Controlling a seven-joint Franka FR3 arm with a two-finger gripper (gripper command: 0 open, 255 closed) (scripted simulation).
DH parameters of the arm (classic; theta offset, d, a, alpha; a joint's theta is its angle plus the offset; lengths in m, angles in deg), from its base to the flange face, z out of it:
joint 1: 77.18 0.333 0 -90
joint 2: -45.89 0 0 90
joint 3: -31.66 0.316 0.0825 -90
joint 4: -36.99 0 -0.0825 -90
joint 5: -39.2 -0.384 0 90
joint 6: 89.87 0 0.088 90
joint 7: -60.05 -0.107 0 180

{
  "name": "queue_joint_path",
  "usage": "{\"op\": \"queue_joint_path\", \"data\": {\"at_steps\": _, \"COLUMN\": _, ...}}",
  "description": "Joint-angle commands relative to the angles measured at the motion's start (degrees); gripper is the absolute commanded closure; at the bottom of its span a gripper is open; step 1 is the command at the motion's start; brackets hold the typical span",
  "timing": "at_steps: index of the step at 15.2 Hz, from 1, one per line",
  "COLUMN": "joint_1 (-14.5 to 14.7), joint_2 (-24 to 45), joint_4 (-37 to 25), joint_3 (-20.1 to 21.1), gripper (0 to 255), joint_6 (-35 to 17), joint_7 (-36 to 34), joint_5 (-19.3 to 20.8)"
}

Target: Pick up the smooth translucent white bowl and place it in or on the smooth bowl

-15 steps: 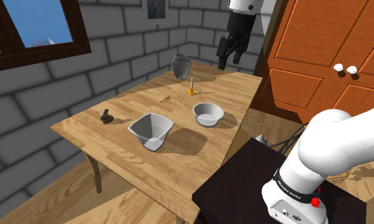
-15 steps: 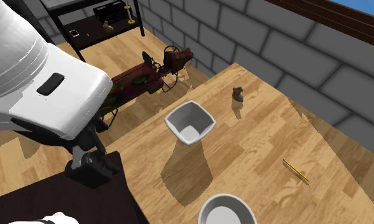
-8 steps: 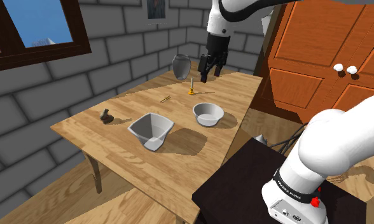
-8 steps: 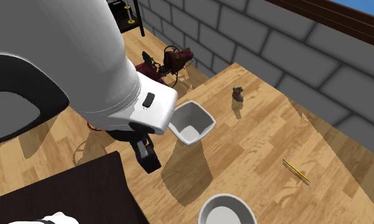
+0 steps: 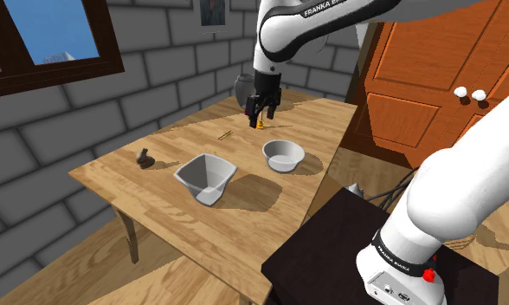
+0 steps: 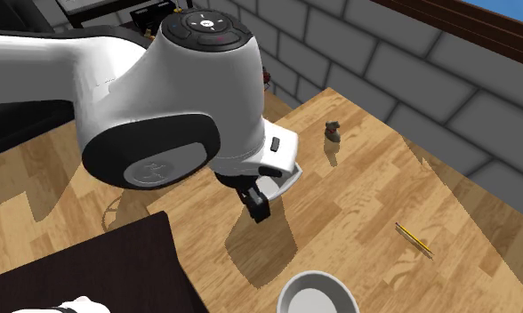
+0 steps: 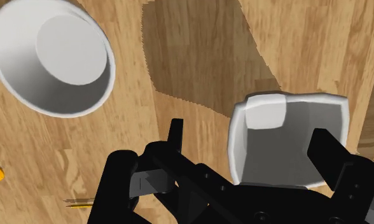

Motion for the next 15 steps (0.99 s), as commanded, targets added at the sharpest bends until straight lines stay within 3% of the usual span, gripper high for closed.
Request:
{"op": "queue_joint_path", "data": {"at_steps": 1, "joint_1": 0.31, "joint_2": 3.85, "joint_4": -0.6, "joint_3": 0.27, "gripper": 0, "joint_6": -2.89, "joint_7": 0.41, "joint_5": -0.18}}
{"op": "queue_joint_path", "data": {"at_steps": 8, "joint_1": 1.08, "joint_2": 19.08, "joint_4": -8.17, "joint_3": 0.97, "gripper": 0, "joint_6": -9.19, "joint_7": 2.07, "joint_5": -0.28}}
{"op": "queue_joint_path", "data": {"at_steps": 15, "joint_1": 1.9, "joint_2": 32.48, "joint_4": -17.42, "joint_3": 1.57, "gripper": 0, "joint_6": -12.14, "joint_7": 3.23, "joint_5": 0.08}}
